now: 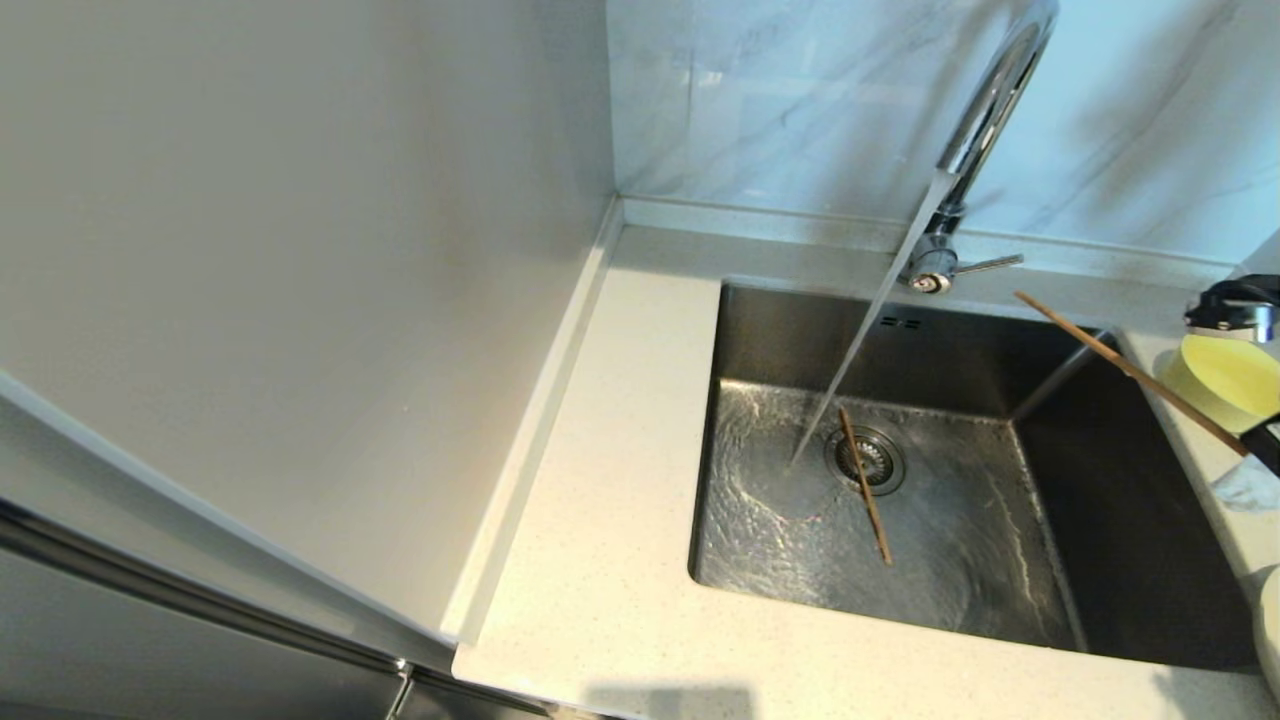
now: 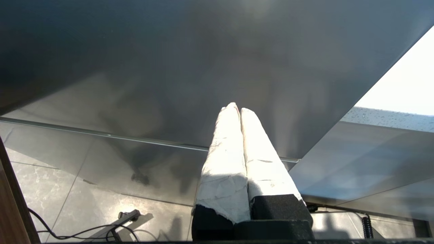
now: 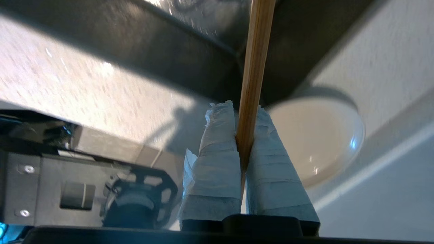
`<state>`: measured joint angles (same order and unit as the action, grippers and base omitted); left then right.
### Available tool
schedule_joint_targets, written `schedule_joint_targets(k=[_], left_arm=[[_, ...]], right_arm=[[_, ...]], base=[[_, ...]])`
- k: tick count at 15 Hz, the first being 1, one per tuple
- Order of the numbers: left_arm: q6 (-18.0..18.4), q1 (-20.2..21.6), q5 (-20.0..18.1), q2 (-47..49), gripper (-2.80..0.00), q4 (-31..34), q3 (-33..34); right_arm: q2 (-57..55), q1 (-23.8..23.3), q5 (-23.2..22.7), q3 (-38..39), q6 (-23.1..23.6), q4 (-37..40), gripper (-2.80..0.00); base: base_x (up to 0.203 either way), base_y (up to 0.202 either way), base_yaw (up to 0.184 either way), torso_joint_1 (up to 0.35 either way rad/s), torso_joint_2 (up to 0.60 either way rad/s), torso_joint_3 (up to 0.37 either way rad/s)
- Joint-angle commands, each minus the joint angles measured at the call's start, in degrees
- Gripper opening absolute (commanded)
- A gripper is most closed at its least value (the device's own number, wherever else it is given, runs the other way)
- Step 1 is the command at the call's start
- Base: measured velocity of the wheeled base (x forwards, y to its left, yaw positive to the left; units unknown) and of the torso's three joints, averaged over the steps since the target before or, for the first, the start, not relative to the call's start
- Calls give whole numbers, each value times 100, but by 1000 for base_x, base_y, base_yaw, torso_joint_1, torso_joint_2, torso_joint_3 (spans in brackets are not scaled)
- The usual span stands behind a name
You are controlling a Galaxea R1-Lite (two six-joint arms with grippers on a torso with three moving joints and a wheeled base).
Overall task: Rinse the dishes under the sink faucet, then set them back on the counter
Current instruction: Rinse the chopsticks, then place the chopsticks on the table
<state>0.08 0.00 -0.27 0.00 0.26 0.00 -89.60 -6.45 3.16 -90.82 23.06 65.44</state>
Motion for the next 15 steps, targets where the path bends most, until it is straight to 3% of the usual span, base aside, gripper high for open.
schedule_joint_targets(k=[1, 3, 7, 9, 12, 15], left_arm=[[0, 0, 0, 0, -280, 1, 0], [0, 0, 0, 0, -280, 1, 0], [0, 0, 0, 0, -280, 1, 0], [0, 0, 0, 0, -280, 1, 0], [0, 0, 0, 0, -280, 1, 0], [0, 0, 0, 0, -280, 1, 0]], right_arm=[[762, -74, 157, 588, 45, -6, -280], [1431, -211, 361, 1128, -17, -472, -280], [2096, -568, 219, 450, -239, -603, -280], [2322, -578, 255, 1070, -278, -756, -280], [2820, -591, 286, 2622, -371, -1401, -280], [2590, -593, 201, 2580, -407, -1851, -280]], base=[[0, 0, 0, 0, 0, 0], [0, 0, 0, 0, 0, 0], [0, 0, 0, 0, 0, 0], [0, 0, 0, 0, 0, 0], [0, 0, 0, 0, 0, 0], [0, 0, 0, 0, 0, 0]])
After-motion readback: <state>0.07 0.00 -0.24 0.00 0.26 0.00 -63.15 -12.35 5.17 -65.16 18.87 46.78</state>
